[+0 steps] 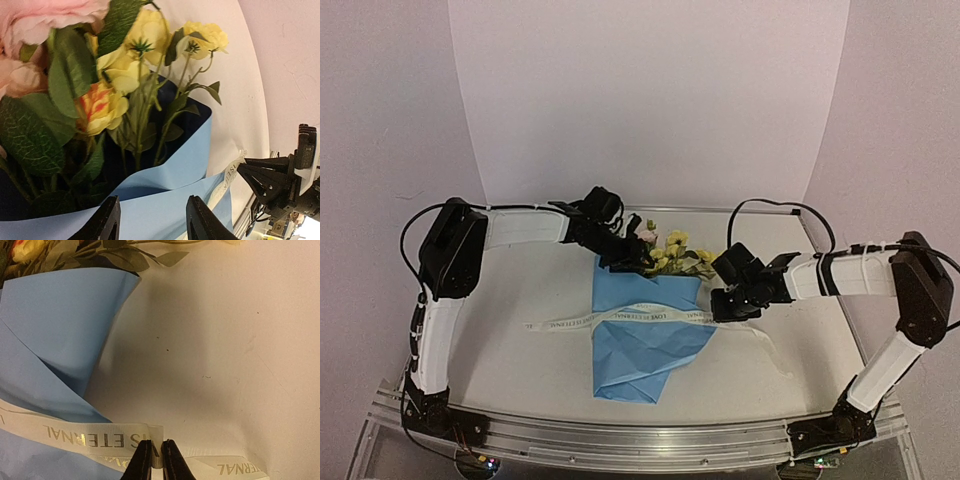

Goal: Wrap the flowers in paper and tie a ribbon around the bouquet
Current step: Adjust the ribbon on the folded bouquet.

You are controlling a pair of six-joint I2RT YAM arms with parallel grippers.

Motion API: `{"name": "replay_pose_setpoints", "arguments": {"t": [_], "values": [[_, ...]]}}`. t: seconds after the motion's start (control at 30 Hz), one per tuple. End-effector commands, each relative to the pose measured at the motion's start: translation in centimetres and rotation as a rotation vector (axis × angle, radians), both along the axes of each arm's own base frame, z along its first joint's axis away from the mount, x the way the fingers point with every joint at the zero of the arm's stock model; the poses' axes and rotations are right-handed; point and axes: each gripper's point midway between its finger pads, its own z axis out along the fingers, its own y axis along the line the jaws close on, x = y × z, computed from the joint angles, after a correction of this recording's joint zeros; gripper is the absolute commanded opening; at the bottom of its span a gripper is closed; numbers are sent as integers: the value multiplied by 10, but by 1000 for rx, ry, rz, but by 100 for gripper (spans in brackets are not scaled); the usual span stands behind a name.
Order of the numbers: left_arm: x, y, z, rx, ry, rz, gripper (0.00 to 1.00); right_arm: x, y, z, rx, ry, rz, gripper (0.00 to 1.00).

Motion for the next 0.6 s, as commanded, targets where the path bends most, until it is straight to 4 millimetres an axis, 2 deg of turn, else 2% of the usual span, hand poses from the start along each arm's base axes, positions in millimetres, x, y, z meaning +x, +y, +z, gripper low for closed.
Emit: {"name": "replay_pose_setpoints", "arguments": {"t": [0.0, 0.13, 0.33, 0.47, 0.57], "values": [[-24, -23, 41, -13, -99, -119, 49, -1, -8, 11, 6, -22, -34, 11], [-43, -34, 34, -21, -60, -166, 48, -2, -5, 10, 12, -14, -32, 11], [-77, -69, 8, -36, 36, -274, 43, -2, -5, 10, 2, -12, -31, 11], [-72, -74, -22, 1, 82, -246, 43, -5, -8, 7, -9, -1, -35, 11], [-57, -72, -40, 42, 98, -189, 42, -8, -9, 6, -12, 10, -33, 11]]}}
